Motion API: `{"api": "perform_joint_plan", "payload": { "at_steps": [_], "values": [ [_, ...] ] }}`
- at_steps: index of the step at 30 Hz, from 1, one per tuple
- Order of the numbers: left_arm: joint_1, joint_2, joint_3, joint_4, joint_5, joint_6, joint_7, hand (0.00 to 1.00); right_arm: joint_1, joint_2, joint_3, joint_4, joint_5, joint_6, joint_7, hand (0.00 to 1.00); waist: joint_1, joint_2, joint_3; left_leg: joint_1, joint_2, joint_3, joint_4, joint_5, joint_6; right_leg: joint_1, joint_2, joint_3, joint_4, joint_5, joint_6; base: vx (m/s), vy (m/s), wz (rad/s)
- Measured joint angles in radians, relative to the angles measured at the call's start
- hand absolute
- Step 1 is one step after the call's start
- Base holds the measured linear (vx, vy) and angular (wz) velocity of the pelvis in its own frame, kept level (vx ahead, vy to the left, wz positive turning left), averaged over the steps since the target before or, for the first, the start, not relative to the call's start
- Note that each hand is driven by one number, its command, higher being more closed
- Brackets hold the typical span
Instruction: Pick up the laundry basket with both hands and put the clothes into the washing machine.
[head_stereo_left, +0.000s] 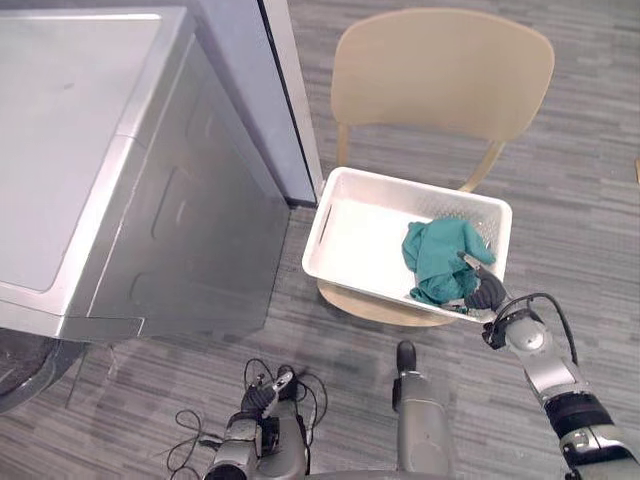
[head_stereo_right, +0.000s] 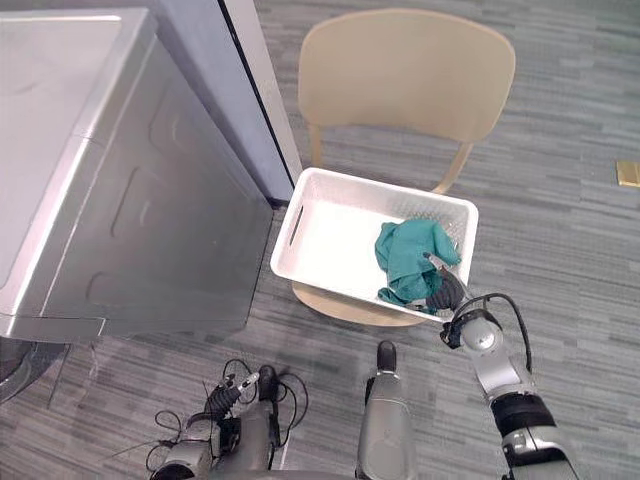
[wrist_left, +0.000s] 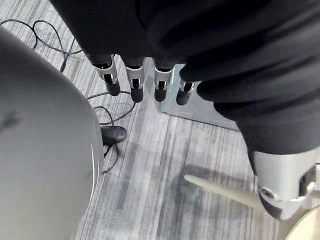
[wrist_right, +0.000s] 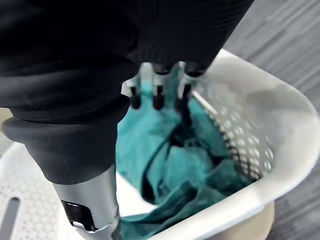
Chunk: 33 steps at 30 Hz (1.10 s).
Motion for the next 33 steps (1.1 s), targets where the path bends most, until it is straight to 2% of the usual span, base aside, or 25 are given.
{"api": "perform_joint_plan", "payload": {
  "at_steps": [5,9,15,21,28,31,33],
  "values": [
    [-0.007,-0.002,-0.062,-0.038,-0.041,-0.016,0.019,0.0,-0.081,-0.006,0.005,0.076,-0.006,0.009,-0.028,0.0,0.002,-0.003,0.024,-0.019,-0.012,-0.003,-0.004,0.019,0.006,-0.014,-0.012,-0.002,0.002,0.0,0.0,0.01,0.007,0.06],
    [-0.031,-0.009,-0.076,-0.048,-0.078,-0.018,0.034,0.0,-0.16,-0.013,0.006,0.125,-0.023,0.039,-0.054,0.0,0.014,-0.003,0.056,-0.038,-0.015,-0.006,-0.004,0.02,0.006,-0.037,-0.015,-0.001,0.015,0.0,0.0,-0.02,-0.006,0.06],
    [-0.04,-0.021,-0.077,-0.085,-0.099,-0.027,0.036,0.0,-0.251,-0.022,0.005,0.153,-0.034,0.055,-0.109,0.0,0.026,-0.008,0.064,-0.079,-0.015,-0.01,-0.006,0.02,0.006,-0.086,-0.017,-0.002,0.036,0.0,0.0,-0.02,-0.017,0.03],
    [-0.043,-0.029,-0.077,-0.086,-0.115,-0.026,0.036,0.0,-0.317,-0.023,0.005,0.157,-0.032,0.066,-0.124,0.0,0.027,-0.008,0.068,-0.106,-0.016,-0.013,-0.009,0.022,0.008,-0.112,-0.024,-0.013,0.05,0.0,0.0,-0.02,-0.02,0.08],
    [-0.059,-0.044,-0.076,-0.101,-0.139,-0.027,0.058,0.0,-0.446,-0.027,0.07,0.287,-0.048,0.08,-0.155,0.0,0.04,-0.008,0.074,-0.181,-0.018,-0.033,-0.014,0.045,0.012,-0.184,-0.033,-0.03,0.076,0.0,0.0,-0.02,-0.043,0.13],
    [-0.103,-0.061,-0.077,-0.138,-0.164,-0.037,0.059,0.0,-0.486,-0.045,0.15,0.333,-0.153,0.08,-0.149,0.0,0.05,-0.007,0.094,-0.26,-0.033,-0.08,-0.002,0.065,0.012,-0.249,-0.059,-0.057,0.122,-0.015,-0.009,-0.02,-0.054,0.38],
    [-0.117,-0.065,-0.078,-0.161,-0.166,-0.041,0.059,0.0,-0.498,-0.042,0.156,0.341,-0.175,0.076,-0.157,0.0,0.053,-0.011,0.107,-0.29,-0.039,-0.091,-0.002,0.075,0.01,-0.275,-0.07,-0.067,0.145,-0.023,-0.013,-0.03,-0.054,0.45]
  ]
}}
